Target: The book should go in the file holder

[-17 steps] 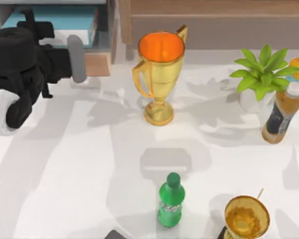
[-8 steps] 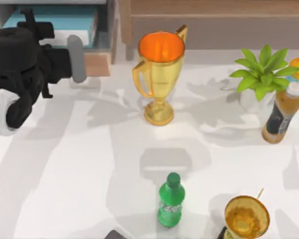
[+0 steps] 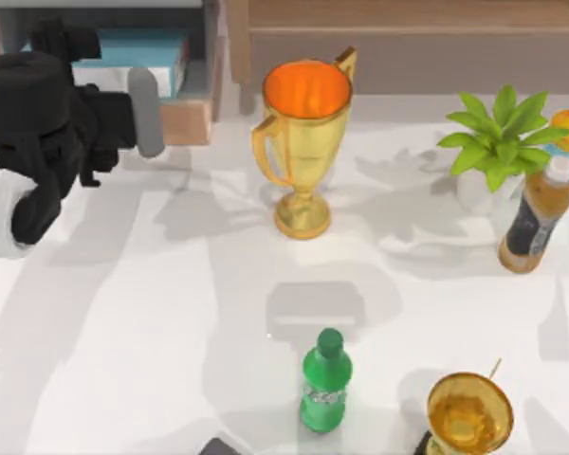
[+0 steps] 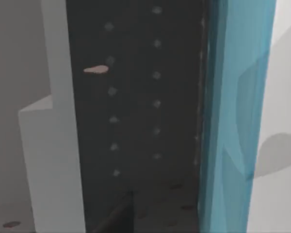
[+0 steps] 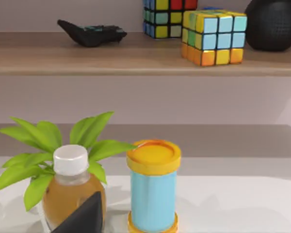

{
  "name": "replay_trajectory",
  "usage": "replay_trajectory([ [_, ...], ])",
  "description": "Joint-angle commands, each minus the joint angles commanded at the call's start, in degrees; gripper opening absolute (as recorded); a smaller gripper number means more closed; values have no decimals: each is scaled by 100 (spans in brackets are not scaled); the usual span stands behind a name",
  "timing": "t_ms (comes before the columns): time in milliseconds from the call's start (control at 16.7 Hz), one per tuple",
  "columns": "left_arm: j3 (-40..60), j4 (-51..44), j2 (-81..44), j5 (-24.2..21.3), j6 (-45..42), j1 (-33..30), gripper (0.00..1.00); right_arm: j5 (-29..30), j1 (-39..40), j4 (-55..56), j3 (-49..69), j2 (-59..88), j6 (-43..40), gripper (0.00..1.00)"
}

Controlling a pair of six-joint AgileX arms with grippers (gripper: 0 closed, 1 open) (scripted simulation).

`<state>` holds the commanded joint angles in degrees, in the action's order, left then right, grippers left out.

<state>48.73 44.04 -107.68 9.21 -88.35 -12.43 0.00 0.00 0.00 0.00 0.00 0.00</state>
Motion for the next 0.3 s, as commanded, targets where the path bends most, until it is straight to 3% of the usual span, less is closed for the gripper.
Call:
replay_trajectory([
  [300, 0, 0, 0, 0, 0, 0, 100, 0, 0, 0, 0, 0, 0, 100],
])
